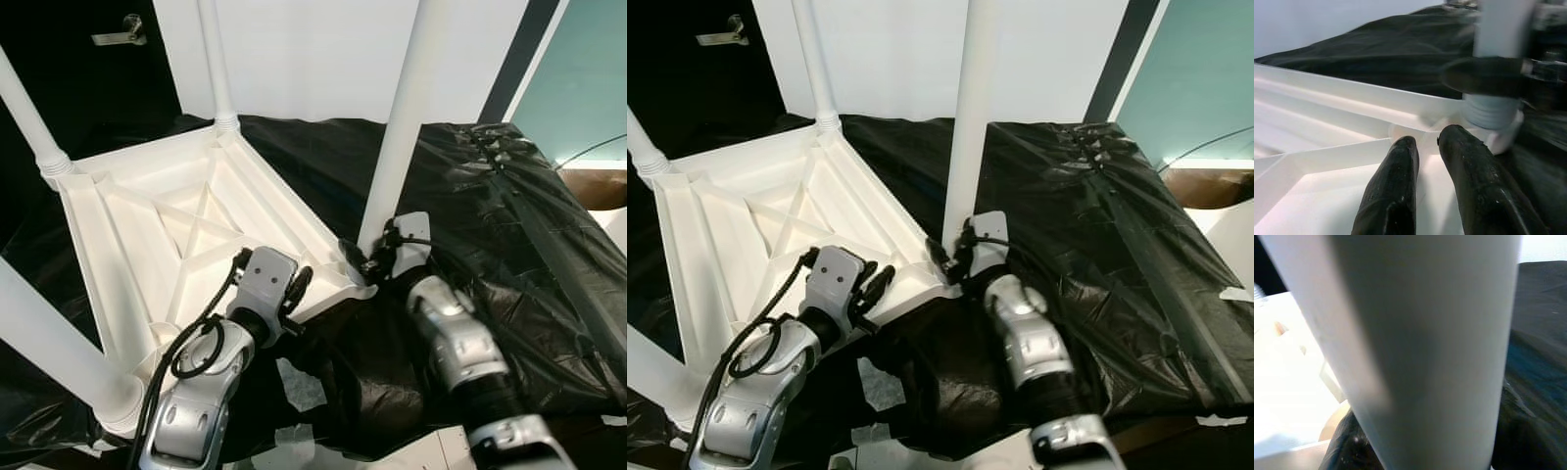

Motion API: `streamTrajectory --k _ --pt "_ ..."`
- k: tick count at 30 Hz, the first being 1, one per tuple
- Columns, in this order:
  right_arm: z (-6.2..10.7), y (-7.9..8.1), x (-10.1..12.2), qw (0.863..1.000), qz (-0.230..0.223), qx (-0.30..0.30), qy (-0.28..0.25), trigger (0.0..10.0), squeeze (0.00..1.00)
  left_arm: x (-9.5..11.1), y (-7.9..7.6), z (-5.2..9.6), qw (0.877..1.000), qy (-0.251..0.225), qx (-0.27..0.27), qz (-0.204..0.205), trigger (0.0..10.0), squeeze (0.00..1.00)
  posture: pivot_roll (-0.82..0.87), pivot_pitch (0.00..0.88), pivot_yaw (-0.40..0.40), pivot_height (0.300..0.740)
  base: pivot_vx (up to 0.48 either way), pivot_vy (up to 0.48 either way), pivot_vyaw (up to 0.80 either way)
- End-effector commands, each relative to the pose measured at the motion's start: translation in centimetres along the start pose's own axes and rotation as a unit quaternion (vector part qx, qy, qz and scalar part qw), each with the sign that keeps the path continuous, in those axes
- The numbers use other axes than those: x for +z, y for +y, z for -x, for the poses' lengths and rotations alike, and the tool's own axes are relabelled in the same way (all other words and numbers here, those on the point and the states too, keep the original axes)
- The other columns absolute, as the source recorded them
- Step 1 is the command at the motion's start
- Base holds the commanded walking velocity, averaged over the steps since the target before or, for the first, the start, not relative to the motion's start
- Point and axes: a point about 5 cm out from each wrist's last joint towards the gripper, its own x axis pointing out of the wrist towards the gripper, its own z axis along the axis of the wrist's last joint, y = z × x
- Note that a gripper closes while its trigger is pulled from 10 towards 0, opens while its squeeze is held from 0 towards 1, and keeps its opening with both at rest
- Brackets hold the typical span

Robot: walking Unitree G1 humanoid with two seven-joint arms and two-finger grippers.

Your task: Building children table

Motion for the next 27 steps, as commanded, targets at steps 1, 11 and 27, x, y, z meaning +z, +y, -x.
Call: streamTrajectory --k 1,11,27 --pt "0.4 0.7 -1.7 0.999 0.0 -0.001 0.041 8.7 0.0 -0.2 0.0 -0.1 1.0 0.002 0.027 -0.005 10.0 0.0 0.14 0.042 -0.058 0.74 0.0 0.0 0.0" --pt "0.1 0.3 -0.7 0.999 -0.003 0.031 0.016 10.0 0.55 -0.3 -0.1 -0.3 1.0 0.006 0.022 -0.018 10.0 0.0 0.13 0.037 -0.049 0.74 0.0 0.0 0.0" --pt "0.2 -3.8 1.7 0.977 0.019 0.21 -0.017 10.0 0.0 0.3 -0.3 -0.6 0.999 -0.013 0.01 -0.038 10.0 0.0 0.12 0.039 -0.049 0.74 0.0 0.0 0.0"
